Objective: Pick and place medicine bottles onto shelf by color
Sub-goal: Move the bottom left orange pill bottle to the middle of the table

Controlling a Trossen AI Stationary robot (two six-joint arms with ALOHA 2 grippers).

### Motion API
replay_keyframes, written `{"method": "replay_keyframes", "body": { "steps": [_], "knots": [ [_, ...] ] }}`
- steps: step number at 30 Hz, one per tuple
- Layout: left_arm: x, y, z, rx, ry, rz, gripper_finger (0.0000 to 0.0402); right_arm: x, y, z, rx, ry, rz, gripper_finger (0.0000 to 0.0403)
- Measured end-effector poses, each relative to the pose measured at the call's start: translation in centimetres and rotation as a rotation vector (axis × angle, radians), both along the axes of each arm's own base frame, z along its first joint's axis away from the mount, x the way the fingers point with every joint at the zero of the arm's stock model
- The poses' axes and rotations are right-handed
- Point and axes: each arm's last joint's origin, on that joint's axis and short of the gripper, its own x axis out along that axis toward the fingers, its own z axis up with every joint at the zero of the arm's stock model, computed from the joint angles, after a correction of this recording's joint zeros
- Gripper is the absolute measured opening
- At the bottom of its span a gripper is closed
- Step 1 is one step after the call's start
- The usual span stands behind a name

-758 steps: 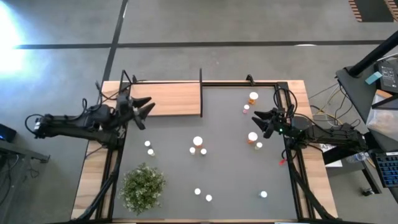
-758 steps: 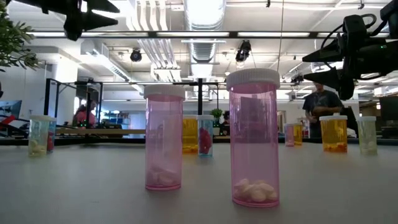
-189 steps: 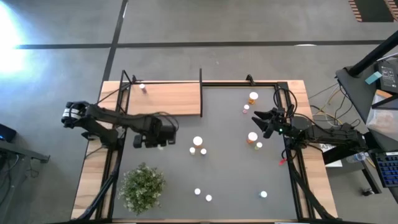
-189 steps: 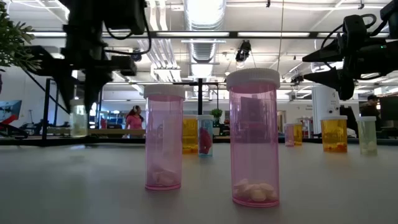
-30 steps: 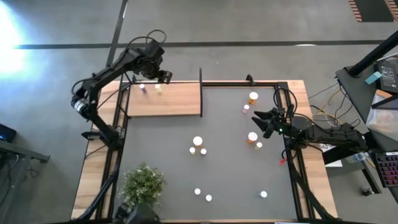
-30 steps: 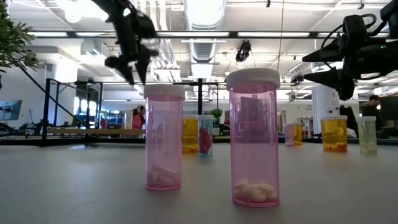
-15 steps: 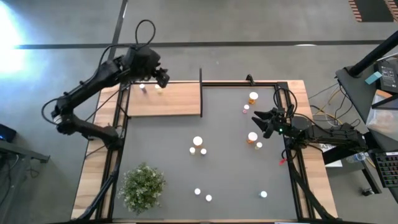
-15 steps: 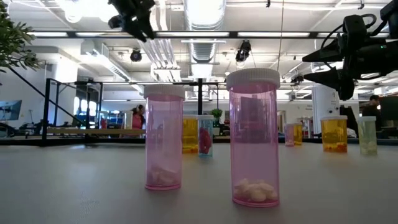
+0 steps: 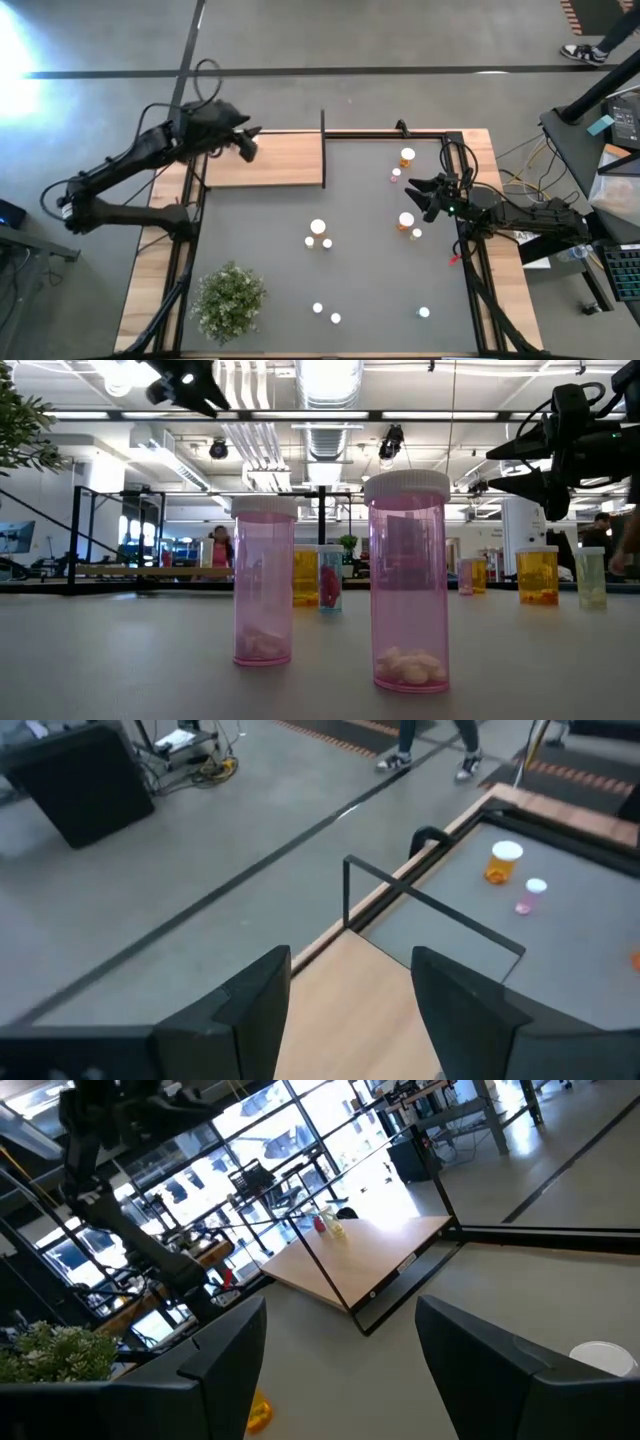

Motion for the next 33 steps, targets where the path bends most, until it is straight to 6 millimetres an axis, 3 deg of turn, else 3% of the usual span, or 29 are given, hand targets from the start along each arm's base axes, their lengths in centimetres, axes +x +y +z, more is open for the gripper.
{"method": "replay_keyframes", "body": {
  "steps": [7, 14, 23, 33],
  "knots": [
    [-2.9, -1.5, -2.6, -0.062, -0.100, 0.045, 0.0193, 0.0, 0.0, 0.0, 0.000, 0.000, 0.000, 0.0247],
    [-4.8, -2.6, -3.6, -0.067, -0.264, 0.064, 0.0193, 0.0, 0.0, 0.0, 0.000, 0.000, 0.000, 0.0247],
    [-4.9, -2.7, -4.8, 0.069, -0.412, 0.029, 0.0193, 0.0, 0.0, 0.0, 0.000, 0.000, 0.000, 0.0247],
    [-3.7, -2.0, -6.2, 0.174, -0.578, 0.011, 0.0193, 0.0, 0.0, 0.0, 0.000, 0.000, 0.000, 0.0247]
  ]
}}
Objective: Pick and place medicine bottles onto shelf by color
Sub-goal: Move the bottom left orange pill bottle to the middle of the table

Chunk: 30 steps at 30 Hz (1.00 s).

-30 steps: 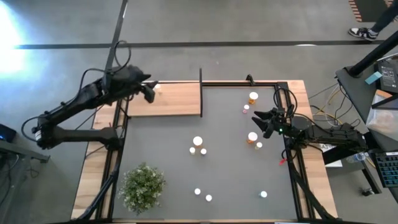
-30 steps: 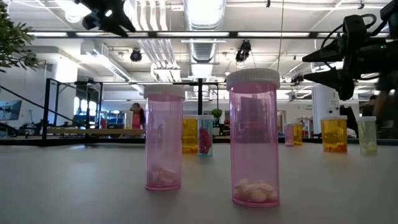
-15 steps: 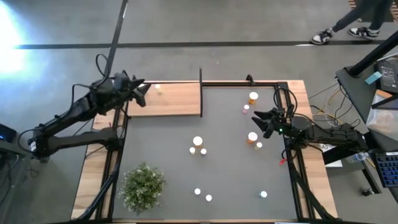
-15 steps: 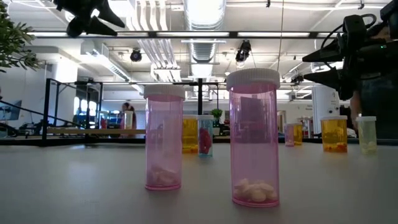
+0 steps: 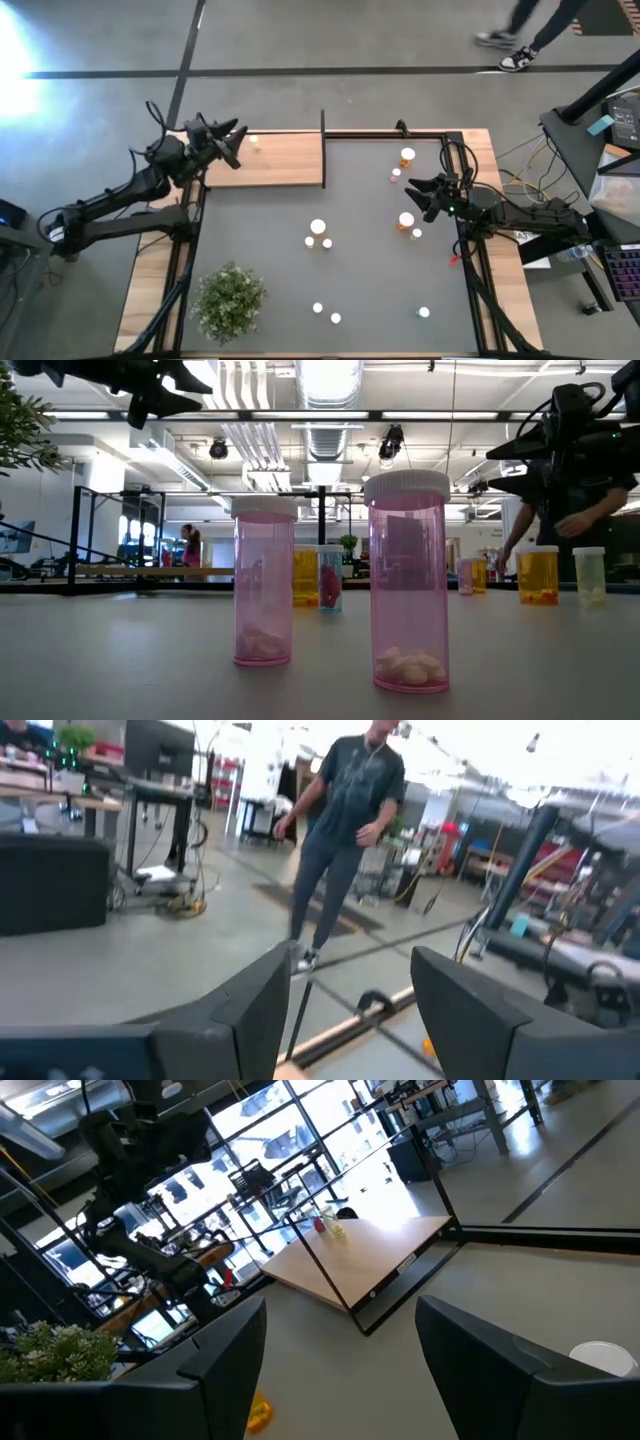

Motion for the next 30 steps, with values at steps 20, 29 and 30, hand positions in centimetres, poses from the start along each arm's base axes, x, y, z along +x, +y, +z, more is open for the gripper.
{"method": "replay_keyframes", "body": {
  "steps": [20, 29, 30],
  "knots": [
    [2.5, 0.6, 0.1, -0.059, -0.135, -0.251, 0.0193, 0.0, 0.0, 0.0, 0.007, -0.007, -0.001, 0.0247],
    [3.7, 1.2, -0.8, -0.089, -0.092, -0.254, 0.0193, 0.0, -0.1, 0.4, 0.265, -0.164, -0.025, 0.0247],
    [3.9, 1.3, -0.8, -0.088, -0.094, -0.254, 0.0193, 0.0, -0.1, 0.4, 0.265, -0.172, -0.028, 0.0247]
  ]
}}
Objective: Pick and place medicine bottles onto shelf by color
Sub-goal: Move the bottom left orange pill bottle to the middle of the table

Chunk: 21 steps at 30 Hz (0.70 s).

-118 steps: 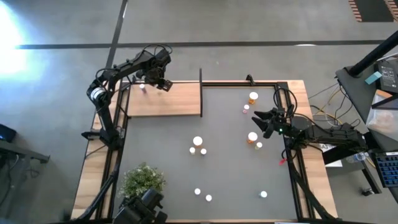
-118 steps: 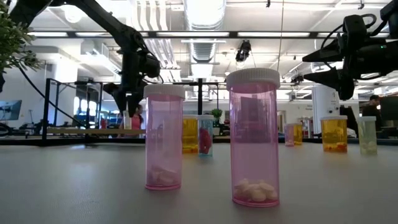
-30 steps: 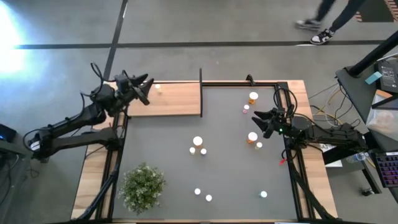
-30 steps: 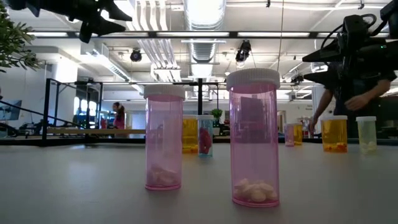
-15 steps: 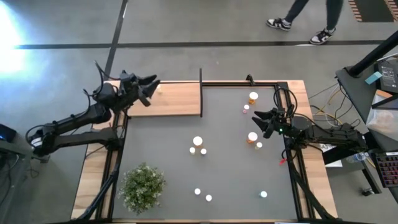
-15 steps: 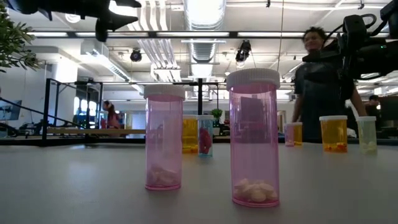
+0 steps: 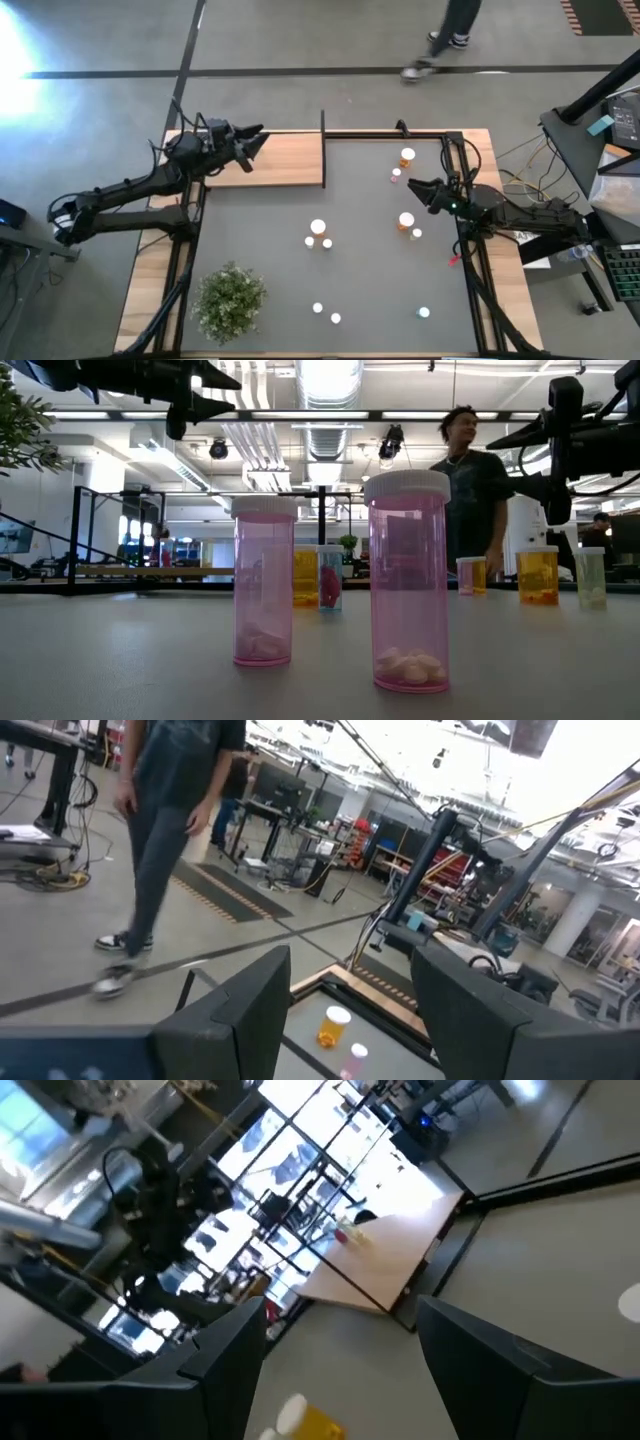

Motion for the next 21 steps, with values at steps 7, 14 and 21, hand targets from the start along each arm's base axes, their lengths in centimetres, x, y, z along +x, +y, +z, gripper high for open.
{"method": "replay_keyframes", "body": {
  "steps": [7, 14, 21],
  "knots": [
    [0.8, 0.4, -0.1, 0.012, -0.017, -0.001, 0.0193, -0.1, -0.1, 1.2, -0.059, -0.102, -0.034, 0.0247],
    [0.8, 0.2, 0.0, 0.051, -0.006, -0.047, 0.0193, -0.4, -0.4, 1.5, -0.054, -0.119, -0.161, 0.0247],
    [0.3, -0.4, 0.8, 0.109, -0.059, -0.162, 0.0193, -0.5, -0.4, 2.1, -0.053, -0.168, -0.192, 0.0247]
  ]
}}
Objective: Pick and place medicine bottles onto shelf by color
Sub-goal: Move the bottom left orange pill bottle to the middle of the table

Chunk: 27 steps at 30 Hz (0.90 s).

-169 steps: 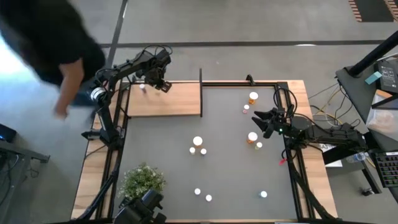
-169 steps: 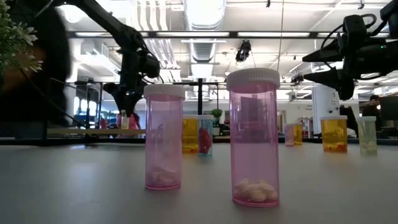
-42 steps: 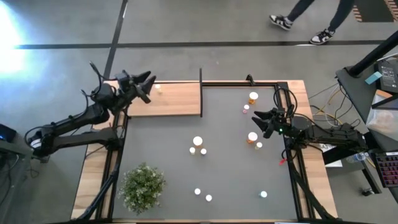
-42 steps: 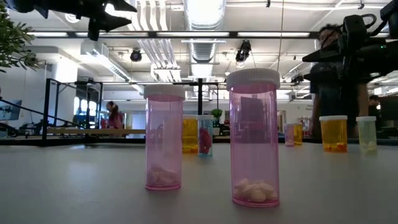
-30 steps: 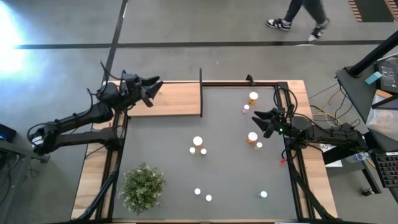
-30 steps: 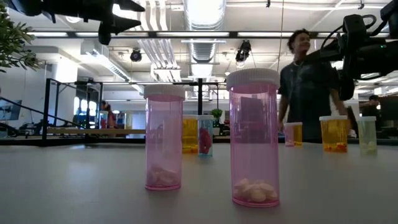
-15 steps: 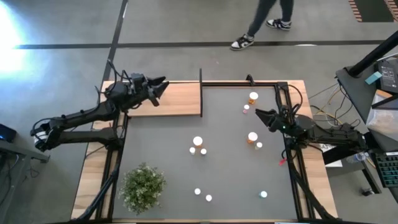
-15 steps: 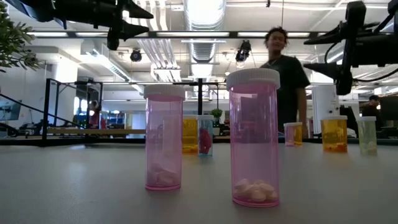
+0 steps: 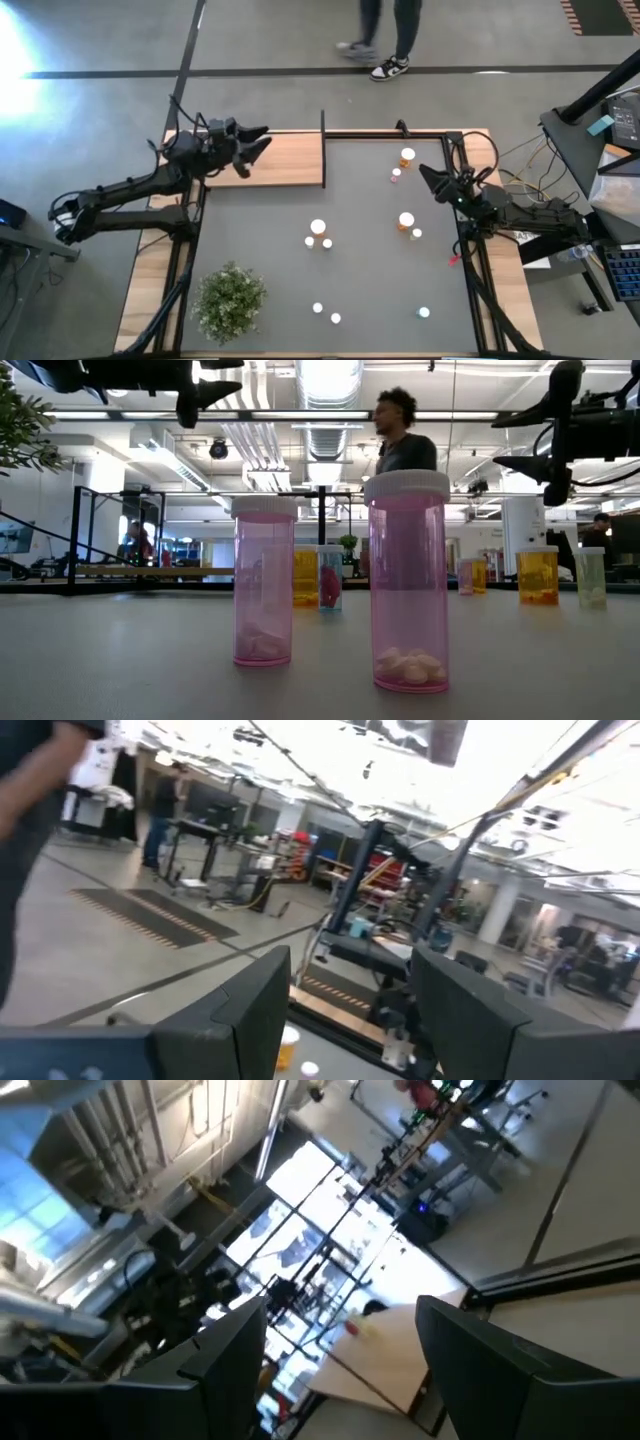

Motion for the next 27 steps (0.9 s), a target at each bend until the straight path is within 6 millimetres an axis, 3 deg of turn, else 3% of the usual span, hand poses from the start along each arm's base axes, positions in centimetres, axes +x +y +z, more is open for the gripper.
{"method": "replay_keyframes", "body": {
  "steps": [16, 27],
  "knots": [
    [-0.2, -0.2, 0.2, 0.004, -0.007, -0.035, 0.0193, -0.4, -0.1, 1.1, 0.021, -0.142, -0.032, 0.0247],
    [-0.2, -0.2, 0.4, 0.013, -0.026, -0.035, 0.0193, -0.9, 0.1, 2.7, -0.113, -0.210, -0.018, 0.0247]
  ]
}}
